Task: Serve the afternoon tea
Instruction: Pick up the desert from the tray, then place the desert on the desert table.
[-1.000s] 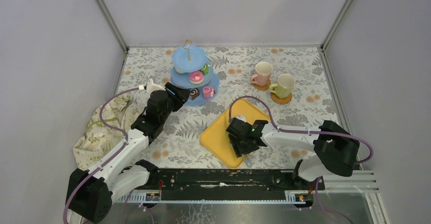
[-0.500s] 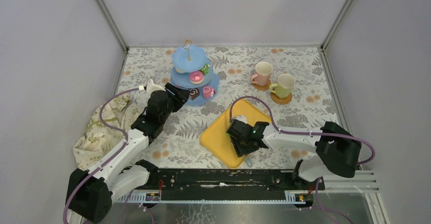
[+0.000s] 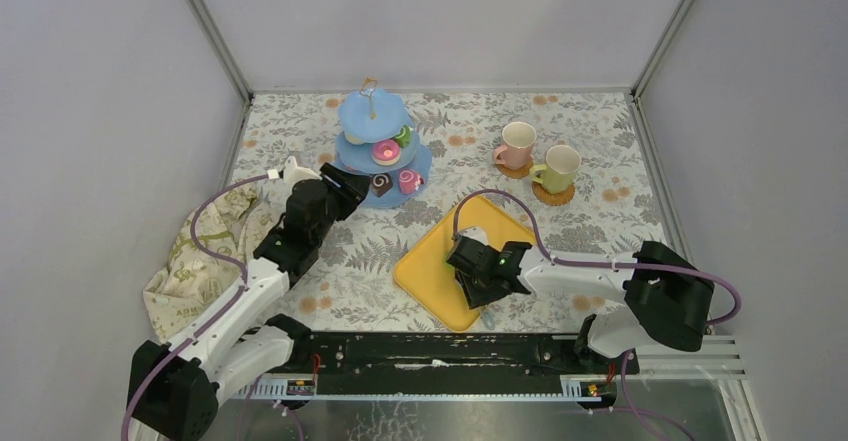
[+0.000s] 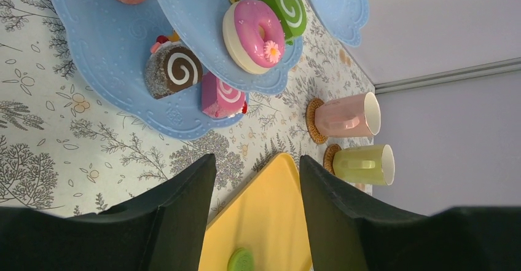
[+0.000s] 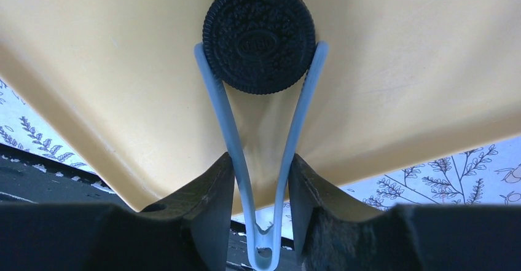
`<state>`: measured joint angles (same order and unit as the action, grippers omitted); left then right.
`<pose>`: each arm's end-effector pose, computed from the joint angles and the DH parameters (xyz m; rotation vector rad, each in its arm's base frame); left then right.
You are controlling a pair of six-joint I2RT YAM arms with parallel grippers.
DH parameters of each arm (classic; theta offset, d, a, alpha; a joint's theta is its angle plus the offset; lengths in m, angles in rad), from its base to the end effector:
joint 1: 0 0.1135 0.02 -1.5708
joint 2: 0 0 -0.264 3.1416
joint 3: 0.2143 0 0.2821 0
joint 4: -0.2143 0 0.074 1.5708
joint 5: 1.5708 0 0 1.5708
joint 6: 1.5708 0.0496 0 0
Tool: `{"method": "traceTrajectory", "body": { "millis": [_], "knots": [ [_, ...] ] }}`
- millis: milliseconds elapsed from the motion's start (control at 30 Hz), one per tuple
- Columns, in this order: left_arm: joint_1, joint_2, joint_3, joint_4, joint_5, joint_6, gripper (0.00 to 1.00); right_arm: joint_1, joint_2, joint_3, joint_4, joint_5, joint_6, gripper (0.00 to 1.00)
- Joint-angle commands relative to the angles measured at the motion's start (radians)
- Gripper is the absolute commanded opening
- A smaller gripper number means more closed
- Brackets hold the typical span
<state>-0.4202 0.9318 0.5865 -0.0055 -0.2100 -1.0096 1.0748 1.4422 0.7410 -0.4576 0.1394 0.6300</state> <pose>0.2391 -0.0955 0.2465 -0.7157 1.8551 -0.7507 0.1416 0.2472 0.1305 -0.5676 2.6920 0.3064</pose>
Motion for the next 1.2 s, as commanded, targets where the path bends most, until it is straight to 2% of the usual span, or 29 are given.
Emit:
{"method": "traceTrajectory", "body": {
  "millis": [0,400,667,900,1167],
  "knots": [
    [-0.008,-0.026,-0.007,-0.006,-0.043,0.023,0.6,0.021,-0.017,-0.012,-0.015,0.005,0.024,0.35],
    [-0.007,-0.061,0.01,-0.042,-0.09,0.031,0.6,0.071,-0.083,0.018,-0.082,0.045,0.058,0.32],
    [-0.005,-0.081,0.019,-0.066,-0.121,0.044,0.61,0.124,-0.12,0.143,-0.182,0.097,0.075,0.32],
    [0.002,-0.097,0.02,-0.087,-0.127,0.046,0.62,0.125,-0.114,0.317,-0.239,0.185,0.027,0.32],
    [0.012,-0.128,0.013,-0.115,-0.11,0.034,0.63,0.083,0.044,0.677,-0.296,0.239,-0.108,0.32]
  ]
}}
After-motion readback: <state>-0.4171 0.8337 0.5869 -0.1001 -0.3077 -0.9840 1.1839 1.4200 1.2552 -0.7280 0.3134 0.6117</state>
